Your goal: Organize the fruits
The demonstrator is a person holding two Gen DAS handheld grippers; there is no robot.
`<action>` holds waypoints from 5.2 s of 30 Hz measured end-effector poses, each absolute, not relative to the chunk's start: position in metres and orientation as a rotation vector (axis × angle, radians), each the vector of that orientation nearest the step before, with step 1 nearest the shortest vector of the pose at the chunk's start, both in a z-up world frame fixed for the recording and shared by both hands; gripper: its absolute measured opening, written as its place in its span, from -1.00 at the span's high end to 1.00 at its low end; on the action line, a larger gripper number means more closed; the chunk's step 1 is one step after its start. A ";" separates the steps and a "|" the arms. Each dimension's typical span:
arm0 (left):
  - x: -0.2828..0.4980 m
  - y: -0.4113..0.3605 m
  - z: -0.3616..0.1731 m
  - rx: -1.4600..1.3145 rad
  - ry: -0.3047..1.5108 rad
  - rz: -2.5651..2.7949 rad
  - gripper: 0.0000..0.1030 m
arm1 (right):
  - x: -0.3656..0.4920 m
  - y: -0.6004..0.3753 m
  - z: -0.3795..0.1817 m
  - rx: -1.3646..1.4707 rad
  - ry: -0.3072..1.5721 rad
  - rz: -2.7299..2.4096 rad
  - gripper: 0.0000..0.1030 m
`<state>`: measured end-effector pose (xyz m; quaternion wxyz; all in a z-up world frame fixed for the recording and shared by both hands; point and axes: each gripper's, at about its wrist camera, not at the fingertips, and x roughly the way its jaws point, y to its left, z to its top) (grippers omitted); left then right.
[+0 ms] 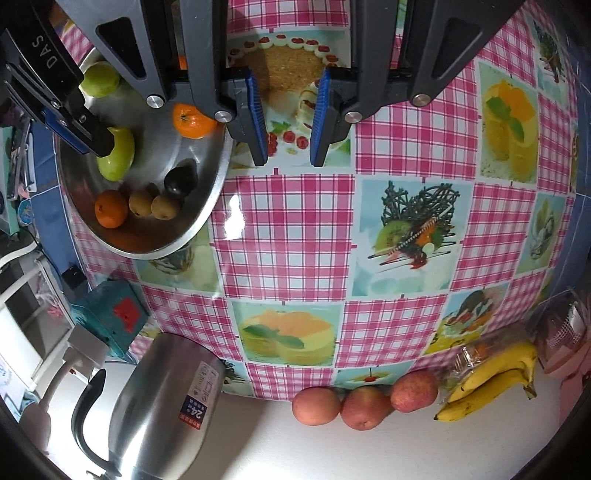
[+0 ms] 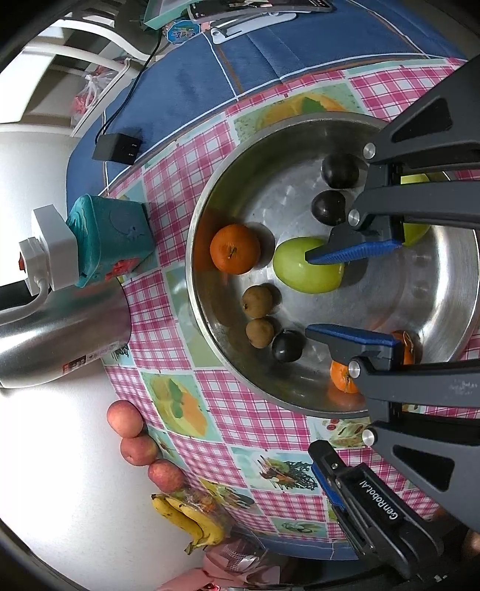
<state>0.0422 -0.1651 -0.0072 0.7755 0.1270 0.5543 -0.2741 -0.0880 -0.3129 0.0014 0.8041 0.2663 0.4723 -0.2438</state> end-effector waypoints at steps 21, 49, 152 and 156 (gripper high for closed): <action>0.061 -0.146 -0.013 0.283 1.160 -0.407 -1.00 | -0.083 -0.309 0.002 0.456 1.010 -0.567 -0.66; 0.035 -0.135 0.002 0.463 0.977 -0.334 -1.00 | -0.086 -0.283 0.008 0.383 0.998 -0.526 -0.90; -0.033 -0.026 0.015 0.376 1.124 -0.335 -1.00 | -0.159 -0.200 0.018 0.315 0.998 -0.529 -0.90; -0.033 -0.026 0.015 0.376 1.125 -0.336 -1.00 | -0.159 -0.199 0.016 0.314 1.002 -0.527 -0.90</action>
